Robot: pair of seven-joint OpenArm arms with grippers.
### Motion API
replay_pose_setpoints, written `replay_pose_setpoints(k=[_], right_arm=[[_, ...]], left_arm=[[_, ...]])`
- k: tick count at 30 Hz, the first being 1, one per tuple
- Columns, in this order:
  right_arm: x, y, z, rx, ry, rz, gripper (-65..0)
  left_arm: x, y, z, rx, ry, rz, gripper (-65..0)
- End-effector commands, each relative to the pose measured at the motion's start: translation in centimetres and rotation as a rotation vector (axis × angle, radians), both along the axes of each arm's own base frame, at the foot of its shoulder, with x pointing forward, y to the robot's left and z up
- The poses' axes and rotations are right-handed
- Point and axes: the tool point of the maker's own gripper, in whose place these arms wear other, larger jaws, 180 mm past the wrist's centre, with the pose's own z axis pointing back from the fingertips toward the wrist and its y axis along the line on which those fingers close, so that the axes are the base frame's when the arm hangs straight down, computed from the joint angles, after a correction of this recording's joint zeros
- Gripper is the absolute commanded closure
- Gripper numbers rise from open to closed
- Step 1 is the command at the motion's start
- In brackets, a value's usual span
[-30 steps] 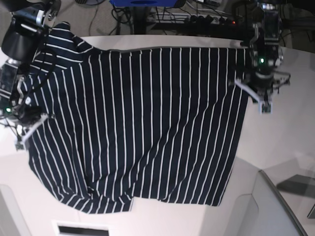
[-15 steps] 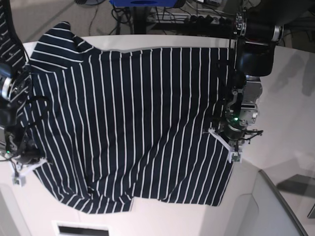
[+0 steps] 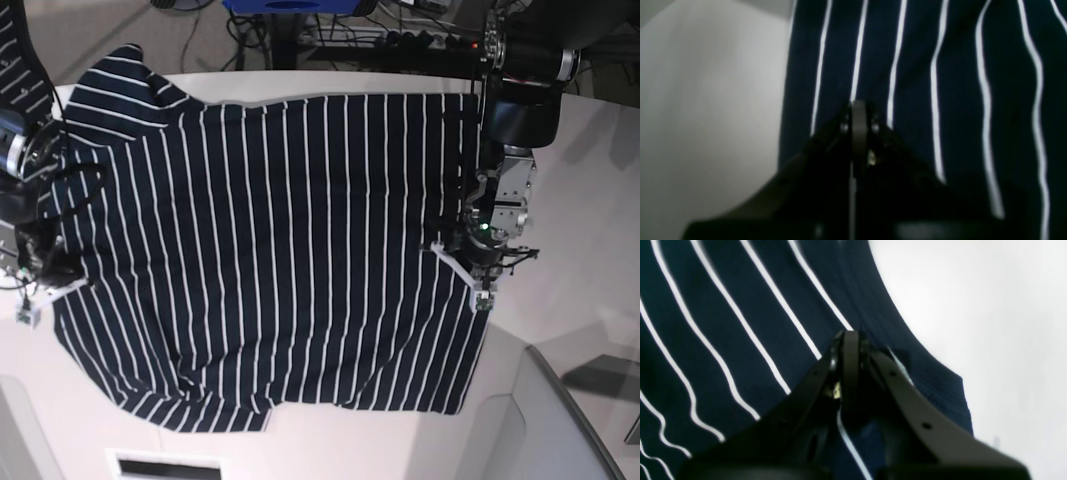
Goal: Layout the t-shirt on the table in an organized manner, then fold the t-shirt properly
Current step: 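Slide both grippers along the shirt sides to straighten them, then move both grippers to the shirt's collar-side corners and grasp them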
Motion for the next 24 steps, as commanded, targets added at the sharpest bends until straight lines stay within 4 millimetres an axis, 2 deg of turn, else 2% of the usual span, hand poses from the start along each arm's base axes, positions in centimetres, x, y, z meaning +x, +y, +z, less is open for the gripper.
replay_pose_setpoints(k=[1,3,6,12,15,17,18,19,22,24], right_arm=[[0.4,-1.7,1.1,-0.031,-0.008,-0.039,0.0],[-0.5,-2.5,0.6,-0.06,0.011,-0.075,0.0],[-0.7,-2.9,0.6,-0.077,0.014,-0.102,0.0],[0.0,-2.4,1.1,-0.093,-0.002,-0.131,0.0],[2.1,-1.7,3.1,-0.112,-0.079,-0.111,0.0],[2.9,-1.6,4.5,-0.131,-0.127,-0.102,0.0],[3.1,-1.8,5.4,-0.139,-0.154,-0.092,0.0],[3.3,-1.6,6.4,-0.145,-0.18,-0.069,0.0],[2.0,-0.8,9.0,-0.141,-0.24,-0.015,0.0],[-0.5,-2.1,11.1,-0.11,-0.296,-0.087,-0.2]], left_arm=[[0.3,1.3,0.6,0.027,-0.003,0.013,0.0],[0.0,1.8,0.5,0.035,0.002,0.015,0.0],[-0.1,2.2,0.6,0.041,0.001,0.018,0.0],[1.3,2.6,1.9,0.046,-0.028,0.021,0.0],[2.3,2.4,2.8,0.038,-0.055,0.023,0.0],[3.1,1.9,4.2,0.036,-0.098,0.009,0.0],[3.8,1.4,5.6,0.035,-0.136,-0.002,0.0],[3.4,1.2,5.8,0.035,-0.146,-0.01,0.0],[1.7,1.7,7.3,0.031,-0.203,0.003,0.0],[-0.6,2.8,7.4,0.027,-0.199,0.042,0.0]])
